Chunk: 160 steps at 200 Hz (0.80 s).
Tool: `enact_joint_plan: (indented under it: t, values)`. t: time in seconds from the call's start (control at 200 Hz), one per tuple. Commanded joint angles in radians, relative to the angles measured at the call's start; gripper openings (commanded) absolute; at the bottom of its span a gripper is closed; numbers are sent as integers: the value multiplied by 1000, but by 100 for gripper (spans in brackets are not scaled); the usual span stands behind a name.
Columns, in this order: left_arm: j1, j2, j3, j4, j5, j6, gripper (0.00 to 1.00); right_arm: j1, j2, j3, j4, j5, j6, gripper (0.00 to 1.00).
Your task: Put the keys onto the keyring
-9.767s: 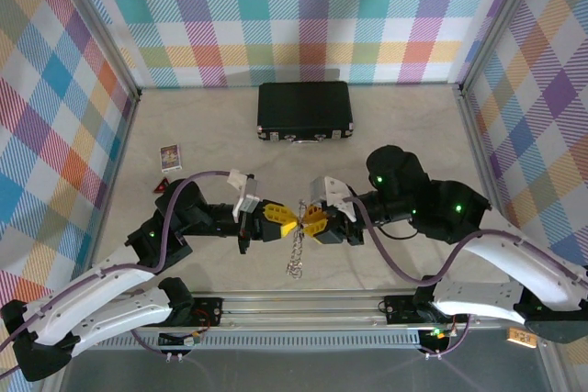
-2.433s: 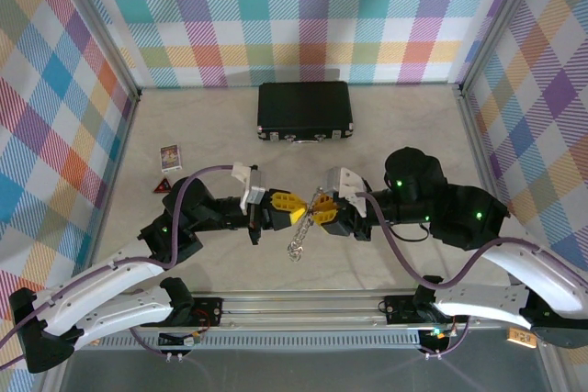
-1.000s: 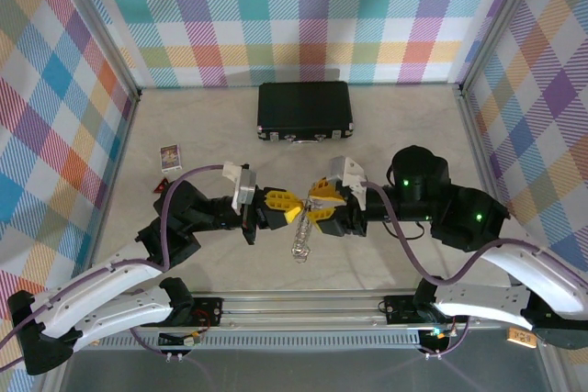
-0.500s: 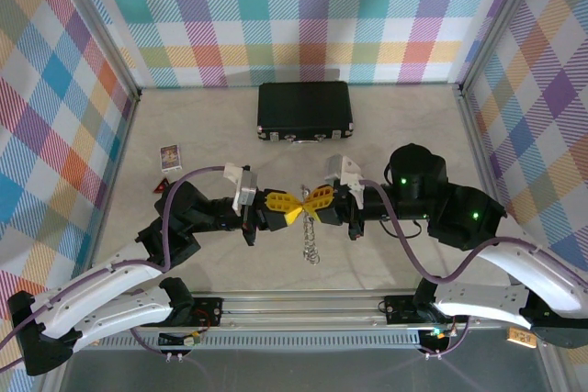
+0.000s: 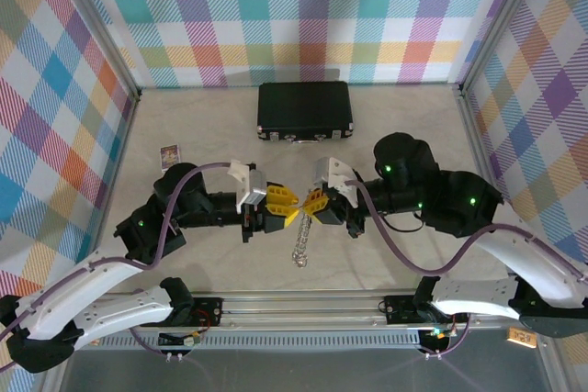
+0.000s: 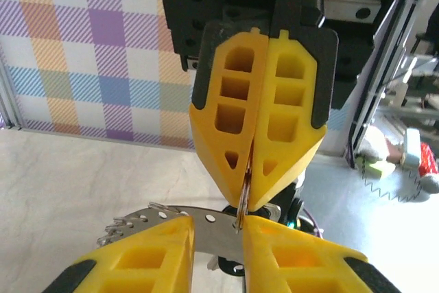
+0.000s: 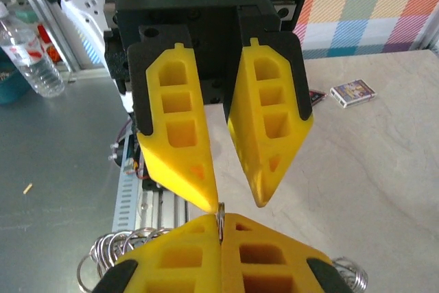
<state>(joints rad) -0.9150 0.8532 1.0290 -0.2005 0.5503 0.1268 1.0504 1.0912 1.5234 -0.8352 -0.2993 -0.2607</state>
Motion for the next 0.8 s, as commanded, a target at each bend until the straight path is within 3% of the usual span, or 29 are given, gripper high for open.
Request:
enact_joint_plan:
  t: [0.0, 0.37, 0.795]
  values:
    - [-2, 31, 47, -186, 24, 93, 23, 5, 24, 73, -88, -50, -81, 0]
    - [-2, 16, 6, -87, 53, 33, 19, 5, 65, 89, -130, -109, -112, 0]
    - [-3, 6, 32, -146, 78, 33, 29, 7, 33, 62, -77, -38, -108, 0]
